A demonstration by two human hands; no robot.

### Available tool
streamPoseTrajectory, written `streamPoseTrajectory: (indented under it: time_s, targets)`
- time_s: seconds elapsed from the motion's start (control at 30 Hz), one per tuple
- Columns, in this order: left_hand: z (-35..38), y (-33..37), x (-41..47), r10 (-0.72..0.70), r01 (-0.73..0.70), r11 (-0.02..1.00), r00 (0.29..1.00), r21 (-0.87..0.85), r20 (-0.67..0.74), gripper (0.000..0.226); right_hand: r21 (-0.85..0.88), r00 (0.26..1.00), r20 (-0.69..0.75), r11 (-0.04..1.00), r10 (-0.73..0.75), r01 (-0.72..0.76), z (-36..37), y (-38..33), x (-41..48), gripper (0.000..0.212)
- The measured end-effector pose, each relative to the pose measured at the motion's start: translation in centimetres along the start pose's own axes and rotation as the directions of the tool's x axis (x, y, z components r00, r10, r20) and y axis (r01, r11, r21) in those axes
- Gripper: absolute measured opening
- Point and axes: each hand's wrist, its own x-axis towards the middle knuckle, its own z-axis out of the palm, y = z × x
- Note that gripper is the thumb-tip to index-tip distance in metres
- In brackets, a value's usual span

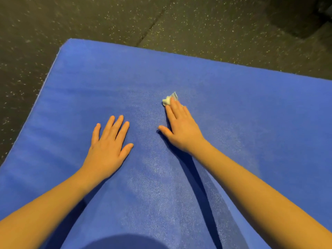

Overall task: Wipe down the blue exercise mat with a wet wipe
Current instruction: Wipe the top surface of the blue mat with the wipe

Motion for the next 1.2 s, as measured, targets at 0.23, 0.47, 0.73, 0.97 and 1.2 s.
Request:
streamPoseTrajectory:
  time_s: [0.23,0.47,0.73,0.97,1.2]
  targets:
    - [0.3,0.2,-0.1,0.004,-0.004,0.999,1.0,0.039,0.005,0.069,-0.035,0.96,-0.071,0.962,0.269,-0.272,-1.9,3.9,6.0,0.067]
    - [0.5,0.0,-0.1,0.022,-0.022,0.999,1.0,0.034,-0.001,0.07,-0.058,0.991,0.012,0.99,-0.132,0.132,-1.7,2.7,5.8,0.073]
    - [0.5,-0.3,-0.1,0.04,-0.04,0.999,0.999,0.025,-0.002,0.069,0.046,0.95,-0.062,0.951,0.307,-0.304,-2.6,2.9,15.0,0.069]
    - [0.4,-1.0,-0.2,0.088,-0.089,0.996,0.996,0.03,0.02,0.068,-0.219,0.998,0.007,0.974,-0.064,0.064,-3.5,4.5,15.4,0.067]
    - [-0.1,-1.5,-0.3,0.139,-0.141,0.988,0.99,0.058,0.029,0.065,0.012,0.999,0.03,1.0,-0.017,0.017,-1.9,-1.1,16.9,0.084]
